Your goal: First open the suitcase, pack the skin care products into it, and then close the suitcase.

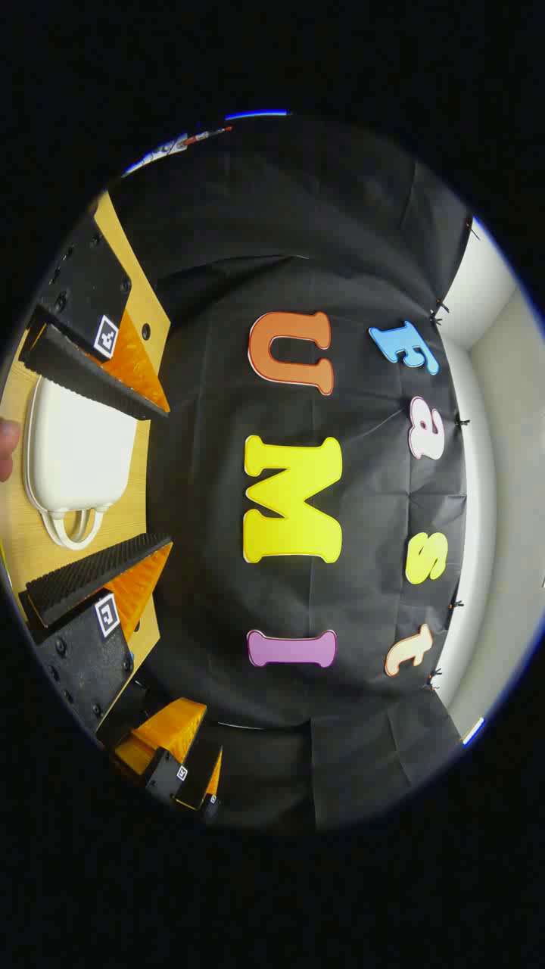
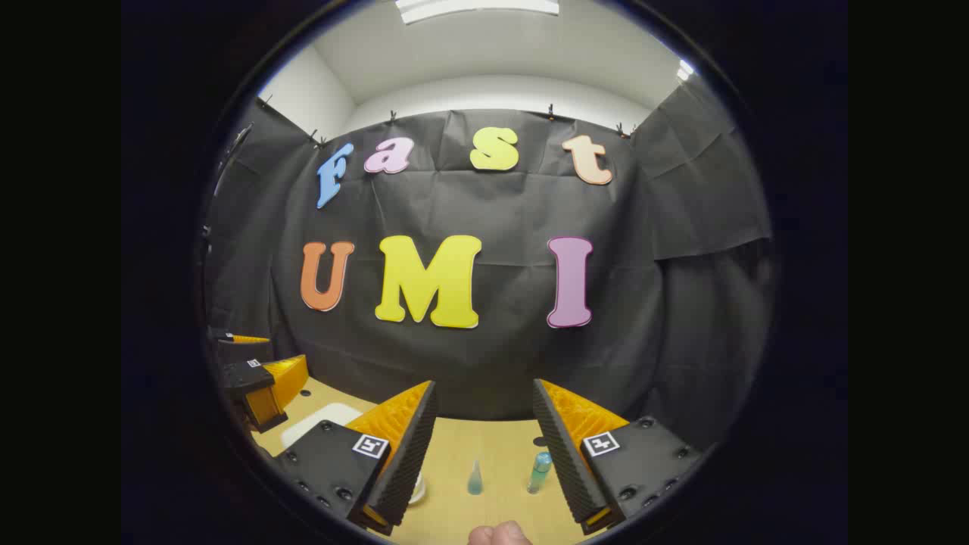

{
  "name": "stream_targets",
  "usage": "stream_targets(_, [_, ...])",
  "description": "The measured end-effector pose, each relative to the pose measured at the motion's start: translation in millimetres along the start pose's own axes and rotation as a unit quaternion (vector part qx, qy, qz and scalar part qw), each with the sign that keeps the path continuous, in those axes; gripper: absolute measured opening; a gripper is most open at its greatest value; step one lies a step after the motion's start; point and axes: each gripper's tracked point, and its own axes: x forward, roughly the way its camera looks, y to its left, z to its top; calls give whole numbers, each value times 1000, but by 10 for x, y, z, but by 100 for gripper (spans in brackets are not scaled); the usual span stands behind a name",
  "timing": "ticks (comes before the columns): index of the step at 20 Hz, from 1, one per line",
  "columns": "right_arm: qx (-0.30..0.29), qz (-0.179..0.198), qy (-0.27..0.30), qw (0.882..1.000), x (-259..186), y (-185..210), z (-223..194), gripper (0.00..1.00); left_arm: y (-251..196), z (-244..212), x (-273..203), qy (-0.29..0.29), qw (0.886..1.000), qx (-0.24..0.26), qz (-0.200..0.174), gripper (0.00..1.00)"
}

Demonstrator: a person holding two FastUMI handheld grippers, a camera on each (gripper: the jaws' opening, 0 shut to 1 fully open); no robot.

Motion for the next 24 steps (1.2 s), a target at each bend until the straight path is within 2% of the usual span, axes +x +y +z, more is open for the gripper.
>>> stream_targets(18, [-5,-13,26,1000,182,-384,-227,75,-348,-291,192,37,999,19,-28,96])
stream_targets(20, [-9,-18,30,999,170,-477,-271,75,-409,-353,215,41,998,38,-34,96])
stream_targets(24, [-12,-38,47,998,140,-738,-412,74,-575,-656,285,58,989,118,-62,96])
